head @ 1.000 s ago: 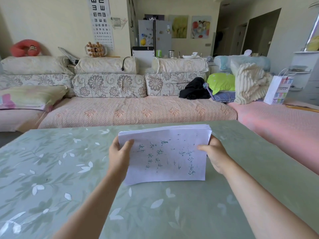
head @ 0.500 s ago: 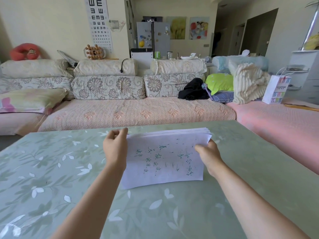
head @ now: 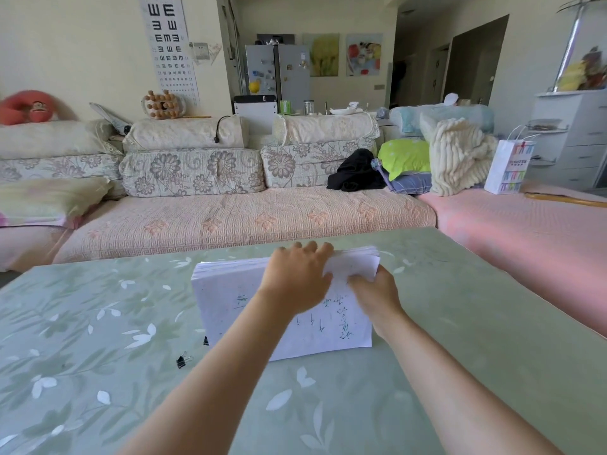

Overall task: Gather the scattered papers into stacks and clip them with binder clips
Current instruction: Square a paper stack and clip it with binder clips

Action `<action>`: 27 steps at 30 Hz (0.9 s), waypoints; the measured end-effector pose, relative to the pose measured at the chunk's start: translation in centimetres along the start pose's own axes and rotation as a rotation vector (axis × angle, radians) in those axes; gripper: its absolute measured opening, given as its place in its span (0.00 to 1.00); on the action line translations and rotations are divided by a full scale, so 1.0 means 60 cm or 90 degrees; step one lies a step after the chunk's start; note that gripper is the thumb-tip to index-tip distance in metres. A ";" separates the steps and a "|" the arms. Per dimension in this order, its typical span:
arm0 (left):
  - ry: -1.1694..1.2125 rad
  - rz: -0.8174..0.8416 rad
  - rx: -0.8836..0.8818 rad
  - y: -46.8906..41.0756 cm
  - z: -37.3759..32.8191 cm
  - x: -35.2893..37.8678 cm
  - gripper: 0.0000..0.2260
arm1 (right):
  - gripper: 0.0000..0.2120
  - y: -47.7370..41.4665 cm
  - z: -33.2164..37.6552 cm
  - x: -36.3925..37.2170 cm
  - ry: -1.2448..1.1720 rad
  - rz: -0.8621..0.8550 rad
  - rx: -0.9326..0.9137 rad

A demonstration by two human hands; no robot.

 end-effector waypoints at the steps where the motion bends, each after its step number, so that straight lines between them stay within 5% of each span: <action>1: -0.015 -0.013 -0.004 0.005 0.013 0.001 0.20 | 0.09 -0.002 -0.002 0.001 -0.003 0.002 0.004; 13: 0.118 0.032 -0.193 0.143 0.229 -0.026 0.11 | 0.07 -0.009 -0.008 0.010 -0.018 -0.071 0.031; 15: 0.118 0.017 -0.168 0.145 0.225 -0.023 0.10 | 0.20 -0.002 0.017 0.003 0.101 -0.200 -0.086; 18: 0.099 -0.001 -0.144 0.146 0.221 -0.025 0.10 | 0.34 0.053 0.111 0.038 0.325 -0.334 -0.492; 21: 0.104 -0.015 -0.119 0.150 0.219 -0.027 0.10 | 0.31 0.116 0.181 0.152 0.471 -0.040 -0.758; 24: 0.115 -0.038 -0.098 0.156 0.219 -0.027 0.11 | 0.25 0.128 0.174 0.244 0.697 0.211 -0.681; 27: 0.127 -0.051 -0.091 0.162 0.225 -0.021 0.12 | 0.12 0.125 0.168 0.270 0.762 0.260 -0.611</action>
Point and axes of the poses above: each hand's wrist, its own y-axis away from the middle knuckle, its own x-axis out of the palm, z = x × y, the point moved 6 cm from there along -y, towards the middle knuckle
